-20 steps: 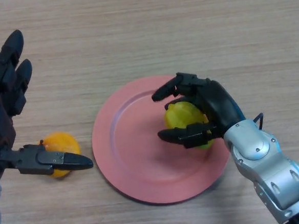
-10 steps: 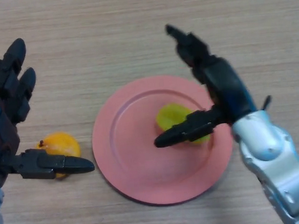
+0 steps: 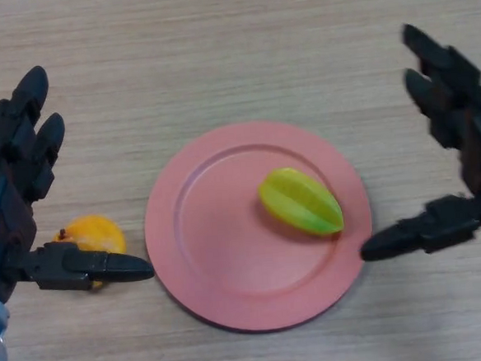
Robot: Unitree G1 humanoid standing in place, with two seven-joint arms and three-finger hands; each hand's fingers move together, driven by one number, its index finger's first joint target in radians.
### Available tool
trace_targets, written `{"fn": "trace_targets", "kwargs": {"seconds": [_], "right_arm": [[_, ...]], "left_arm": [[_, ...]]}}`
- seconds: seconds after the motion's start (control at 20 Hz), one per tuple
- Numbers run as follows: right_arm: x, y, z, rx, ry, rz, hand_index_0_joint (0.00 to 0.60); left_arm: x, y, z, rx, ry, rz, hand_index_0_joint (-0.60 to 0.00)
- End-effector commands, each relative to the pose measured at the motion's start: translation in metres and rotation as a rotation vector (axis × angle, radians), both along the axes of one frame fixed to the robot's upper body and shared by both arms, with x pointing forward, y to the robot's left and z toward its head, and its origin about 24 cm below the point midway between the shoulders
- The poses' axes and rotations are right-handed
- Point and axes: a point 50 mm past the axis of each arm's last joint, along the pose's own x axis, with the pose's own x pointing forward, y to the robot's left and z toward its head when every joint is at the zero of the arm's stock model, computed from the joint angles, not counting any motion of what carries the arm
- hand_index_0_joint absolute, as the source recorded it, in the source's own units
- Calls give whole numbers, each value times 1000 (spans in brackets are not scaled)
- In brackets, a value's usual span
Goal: Pick up the yellow starfruit and place it on the plate
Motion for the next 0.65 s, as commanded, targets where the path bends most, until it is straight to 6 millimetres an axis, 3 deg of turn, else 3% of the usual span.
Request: {"fn": "trace_targets", "kwargs": {"seconds": [0.05, 0.3, 0.65], "right_arm": [[-14, -8, 37, 1, -219, 9, 0], [-21, -27, 36, -63, -251, -21, 0], [-29, -32, 32, -17, -204, 48, 0]], "left_arm": [[-9, 10, 36, 60, -241, 14, 0], [-5, 9, 29, 57, -240, 56, 0], [-8, -1, 17, 179, -193, 62, 0]]}}
